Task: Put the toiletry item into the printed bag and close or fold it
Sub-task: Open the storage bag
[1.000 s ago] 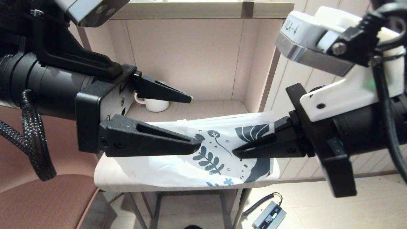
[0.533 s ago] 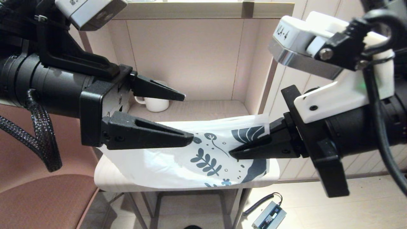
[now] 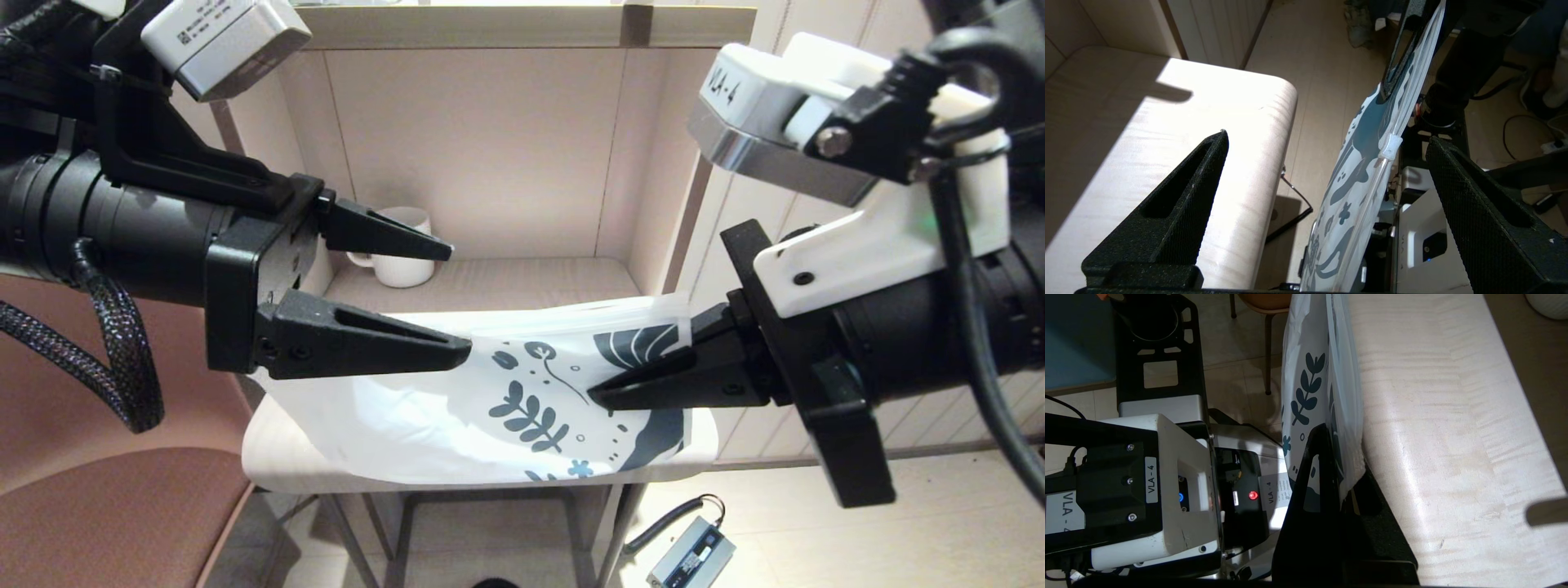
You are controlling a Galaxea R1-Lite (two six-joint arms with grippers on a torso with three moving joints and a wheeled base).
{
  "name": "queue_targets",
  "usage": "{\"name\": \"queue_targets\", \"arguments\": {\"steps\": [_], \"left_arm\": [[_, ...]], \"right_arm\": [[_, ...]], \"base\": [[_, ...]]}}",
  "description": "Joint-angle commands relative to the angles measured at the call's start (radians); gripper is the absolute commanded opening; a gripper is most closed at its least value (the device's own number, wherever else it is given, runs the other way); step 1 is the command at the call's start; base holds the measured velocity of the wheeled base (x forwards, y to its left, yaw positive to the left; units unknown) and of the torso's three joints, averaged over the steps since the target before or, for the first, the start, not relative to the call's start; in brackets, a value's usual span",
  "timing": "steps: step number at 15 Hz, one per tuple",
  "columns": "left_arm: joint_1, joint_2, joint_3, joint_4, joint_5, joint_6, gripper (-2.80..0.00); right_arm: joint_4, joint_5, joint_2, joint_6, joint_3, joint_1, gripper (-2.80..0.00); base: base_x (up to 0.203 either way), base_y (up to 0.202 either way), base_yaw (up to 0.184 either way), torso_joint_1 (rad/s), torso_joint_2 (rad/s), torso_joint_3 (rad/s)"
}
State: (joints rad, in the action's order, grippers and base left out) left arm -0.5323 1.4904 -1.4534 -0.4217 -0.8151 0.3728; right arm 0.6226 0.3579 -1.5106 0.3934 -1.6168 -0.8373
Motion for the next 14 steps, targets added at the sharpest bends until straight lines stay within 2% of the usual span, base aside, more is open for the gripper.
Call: {"name": "queue_targets", "arguments": {"steps": [1, 14], "left_arm": [[0.0, -0.001, 0.012, -0.002, -0.004, 0.007, 0.0], [-0.001, -0.009, 0.016, 0.003, -0.006, 0.014, 0.0]], "right_arm": [[0.003, 0.003, 0.0, 0.002, 0.0, 0.0, -2.8], [0.003, 0.001, -0.004, 0.002, -0.004, 0.0, -2.8]], "base": [[0.0, 0.0, 0.0, 0.0, 0.0, 0.0], [0.0, 0.0, 0.0, 0.0, 0.0, 0.0]]}}
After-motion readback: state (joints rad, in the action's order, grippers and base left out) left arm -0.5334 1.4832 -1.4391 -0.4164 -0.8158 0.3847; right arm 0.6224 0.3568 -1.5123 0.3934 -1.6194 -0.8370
